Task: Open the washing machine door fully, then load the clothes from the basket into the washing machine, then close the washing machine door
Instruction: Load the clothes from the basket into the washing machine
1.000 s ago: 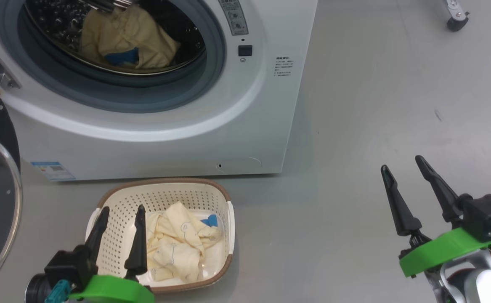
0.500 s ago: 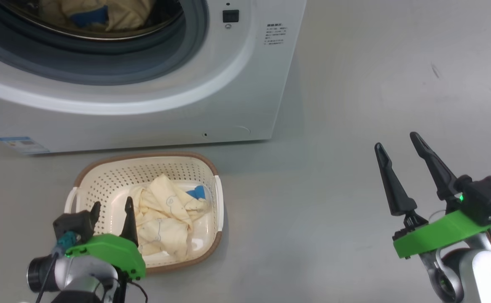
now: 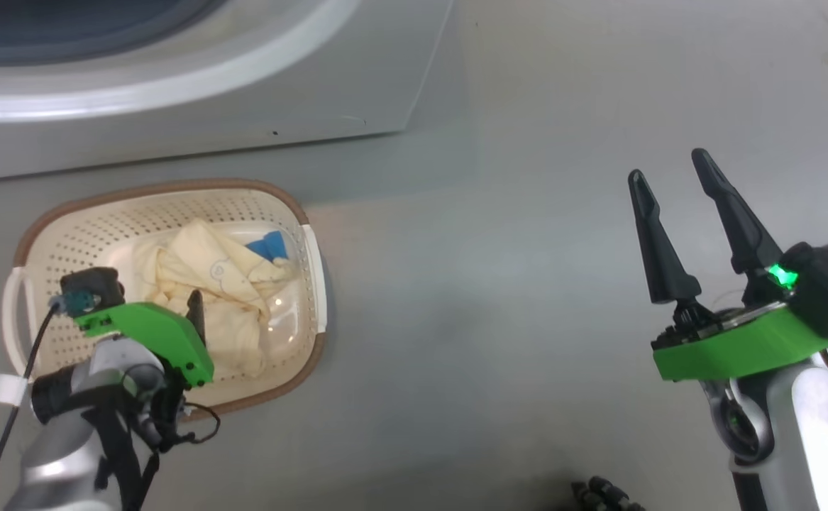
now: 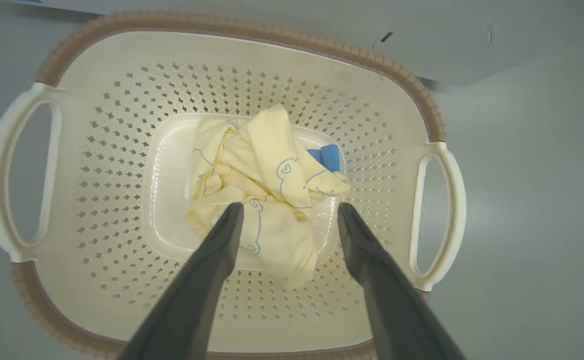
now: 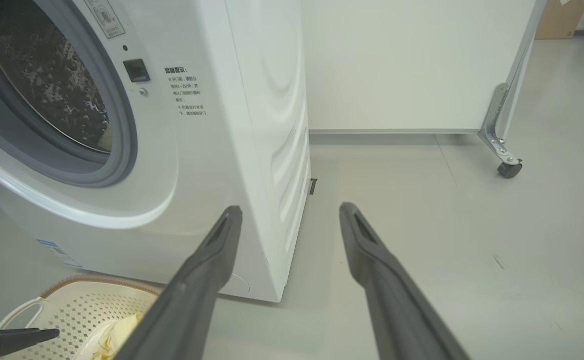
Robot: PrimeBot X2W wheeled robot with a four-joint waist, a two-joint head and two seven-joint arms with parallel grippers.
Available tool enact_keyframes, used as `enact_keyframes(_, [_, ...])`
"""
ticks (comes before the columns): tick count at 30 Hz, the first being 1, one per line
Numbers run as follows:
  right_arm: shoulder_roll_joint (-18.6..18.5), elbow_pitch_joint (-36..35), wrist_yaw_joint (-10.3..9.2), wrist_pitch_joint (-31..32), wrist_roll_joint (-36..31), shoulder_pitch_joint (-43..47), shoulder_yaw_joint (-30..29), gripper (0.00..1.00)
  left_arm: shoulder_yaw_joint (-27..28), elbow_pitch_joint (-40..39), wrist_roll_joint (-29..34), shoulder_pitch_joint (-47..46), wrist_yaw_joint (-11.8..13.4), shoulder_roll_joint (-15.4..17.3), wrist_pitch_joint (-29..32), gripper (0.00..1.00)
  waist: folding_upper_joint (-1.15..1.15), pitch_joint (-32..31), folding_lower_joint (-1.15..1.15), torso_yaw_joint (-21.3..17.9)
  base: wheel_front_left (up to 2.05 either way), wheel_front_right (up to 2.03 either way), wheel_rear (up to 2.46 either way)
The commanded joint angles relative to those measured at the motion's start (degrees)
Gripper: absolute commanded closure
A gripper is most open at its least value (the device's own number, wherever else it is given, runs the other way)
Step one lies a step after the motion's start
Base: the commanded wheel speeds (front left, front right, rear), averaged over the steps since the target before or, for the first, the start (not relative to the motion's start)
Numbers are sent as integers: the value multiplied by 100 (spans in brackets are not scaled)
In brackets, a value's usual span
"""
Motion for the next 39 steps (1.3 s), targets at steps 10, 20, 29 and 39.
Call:
enact_keyframes(10, [-35, -121, -16, -323, 211, -526, 358, 0, 534, 1228, -534, -977, -509, 168, 471, 0, 0, 1462, -2, -576, 0, 0, 0])
enact_keyframes(20, [-35, -62, -16, -453, 317, -767, 622, 0, 830, 1850, -845, -1735, -586, 410, 701, 0, 0, 2174, -2, -789, 0, 0, 0])
enact_keyframes(29, [-81, -82, -16, -518, 420, -706, 776, 0, 870, 2222, -914, -2001, -487, 348, 783, 0, 0, 2381, -2, -811, 0, 0, 0])
enact_keyframes(39, [-148, -172, -16, -547, 498, -620, 954, 0, 903, 2476, -974, -1931, -41, 216, 805, 40, 0, 2445, -2, -983, 0, 0, 0])
